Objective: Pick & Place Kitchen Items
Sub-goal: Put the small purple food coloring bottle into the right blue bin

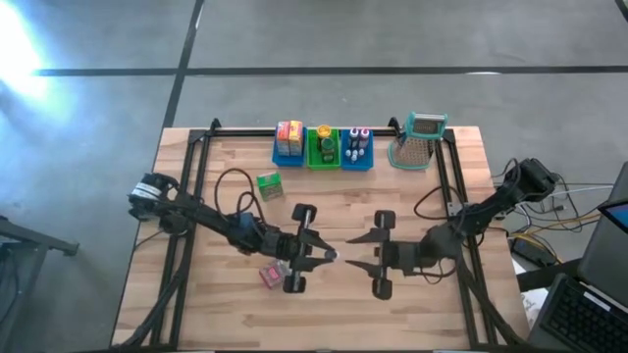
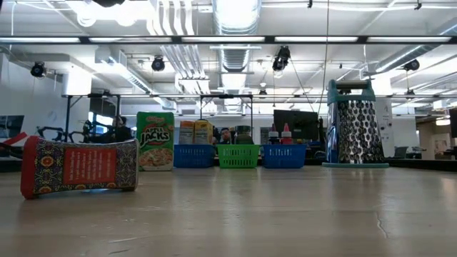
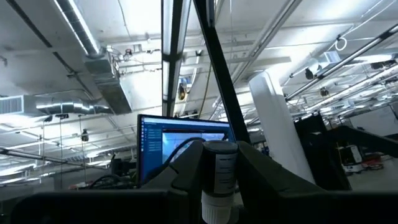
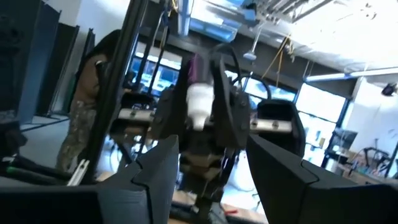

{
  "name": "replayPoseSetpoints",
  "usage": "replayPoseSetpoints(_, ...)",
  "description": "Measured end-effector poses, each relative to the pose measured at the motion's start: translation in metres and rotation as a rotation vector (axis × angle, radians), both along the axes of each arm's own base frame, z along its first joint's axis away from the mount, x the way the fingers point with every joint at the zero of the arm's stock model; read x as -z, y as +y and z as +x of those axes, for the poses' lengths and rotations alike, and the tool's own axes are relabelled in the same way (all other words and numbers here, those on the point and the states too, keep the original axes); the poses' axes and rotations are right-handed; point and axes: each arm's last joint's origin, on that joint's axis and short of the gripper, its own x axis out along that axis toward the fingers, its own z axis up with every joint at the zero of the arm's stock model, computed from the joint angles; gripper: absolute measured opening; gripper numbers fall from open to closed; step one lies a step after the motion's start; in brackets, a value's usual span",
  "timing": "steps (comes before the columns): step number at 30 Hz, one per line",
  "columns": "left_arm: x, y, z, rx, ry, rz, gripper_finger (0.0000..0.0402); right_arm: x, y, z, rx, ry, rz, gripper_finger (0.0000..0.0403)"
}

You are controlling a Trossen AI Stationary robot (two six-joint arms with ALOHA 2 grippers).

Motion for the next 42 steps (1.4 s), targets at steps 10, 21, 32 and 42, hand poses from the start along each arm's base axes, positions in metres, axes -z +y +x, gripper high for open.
replayPoseSetpoints(10, -0.016, -0.002, 0.008, -0.025, 0.001, 0.038, 0.0085, -0.016, 0.0, 0.004, 0.02, -0.042, -0.026, 0.0167)
replayPoseSetpoints(21, -0.027, 0.006, 0.015, -0.071, -0.005, 0.07, 0.0085, -0.022, 0.002, 0.004, -0.02, -0.07, -0.066, 0.0166)
replayPoseSetpoints(32, -0.027, 0.009, 0.016, -0.047, -0.012, 0.076, 0.0085, -0.034, -0.002, 0.009, -0.028, -0.112, -0.066, 0.0166)
replayPoseSetpoints(42, -0.028, 0.01, 0.015, -0.039, -0.033, 0.082, 0.0085, -0.034, -0.008, 0.012, -0.022, -0.111, -0.063, 0.014)
